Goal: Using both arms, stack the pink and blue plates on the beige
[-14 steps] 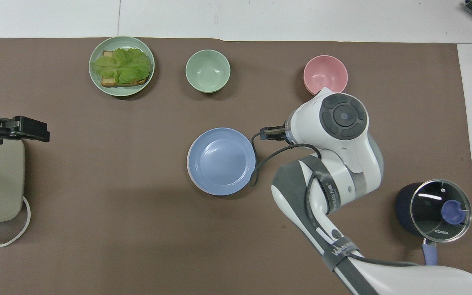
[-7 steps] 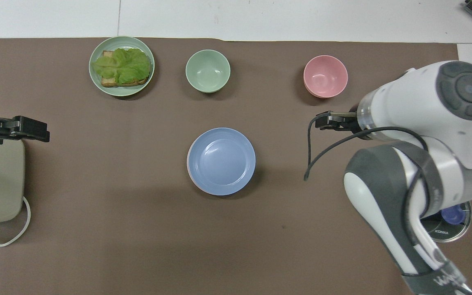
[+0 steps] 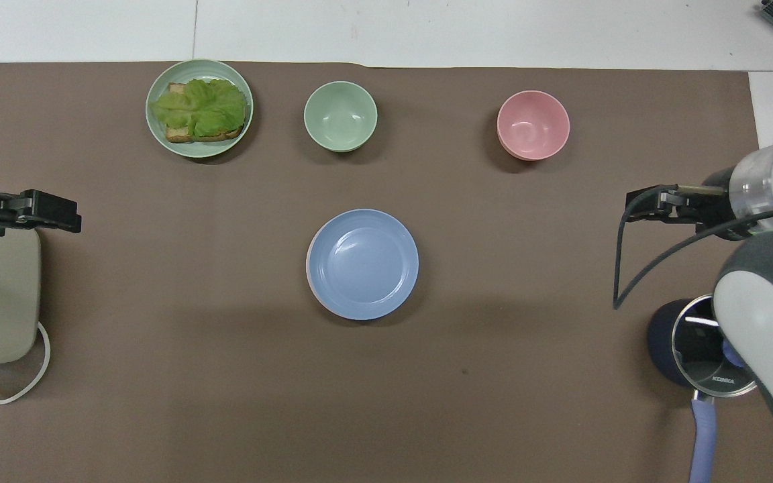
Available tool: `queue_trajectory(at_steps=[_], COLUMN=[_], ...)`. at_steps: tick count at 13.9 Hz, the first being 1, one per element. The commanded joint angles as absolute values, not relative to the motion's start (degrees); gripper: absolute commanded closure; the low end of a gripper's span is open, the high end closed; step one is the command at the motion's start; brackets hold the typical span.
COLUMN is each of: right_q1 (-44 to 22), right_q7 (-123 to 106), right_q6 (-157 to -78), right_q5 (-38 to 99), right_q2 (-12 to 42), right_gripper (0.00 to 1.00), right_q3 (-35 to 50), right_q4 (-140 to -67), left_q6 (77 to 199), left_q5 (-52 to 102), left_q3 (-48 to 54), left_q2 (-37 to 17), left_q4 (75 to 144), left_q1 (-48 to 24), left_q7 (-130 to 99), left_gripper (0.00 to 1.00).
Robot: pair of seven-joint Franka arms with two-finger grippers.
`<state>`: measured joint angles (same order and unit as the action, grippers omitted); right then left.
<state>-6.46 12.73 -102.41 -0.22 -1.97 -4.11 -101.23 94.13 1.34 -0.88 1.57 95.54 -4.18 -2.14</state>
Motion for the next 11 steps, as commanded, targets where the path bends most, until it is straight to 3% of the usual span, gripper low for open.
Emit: queue_trajectory(at_steps=[1, 9, 11], right_q1=[-2.91, 0.62, 0.70], right_q7=[8.98, 7.47, 7.82], right_q6=[-101.16, -87.47, -87.54], right_q5=[-0.35, -1.05, -1.05], right_q2=[-3.16, -3.87, -5.27], right_gripper=[0.00, 0.00, 0.00], right_q3=[-3.43, -3.60, -3.43], right_q4=[-101.69, -91.42, -92.19], left_q6=[93.34, 93.34, 93.34], left_q5=[0.35, 0.35, 0.35], left_q3=[-0.62, -0.62, -0.62], left_q2=[2.11, 2.11, 2.11], left_q4=[95.45, 95.45, 95.45], left_q1=[-3.78, -3.78, -3.78], left_q7=[-1.85, -1.85, -1.93], left_gripper=[0.00, 0.00, 0.00])
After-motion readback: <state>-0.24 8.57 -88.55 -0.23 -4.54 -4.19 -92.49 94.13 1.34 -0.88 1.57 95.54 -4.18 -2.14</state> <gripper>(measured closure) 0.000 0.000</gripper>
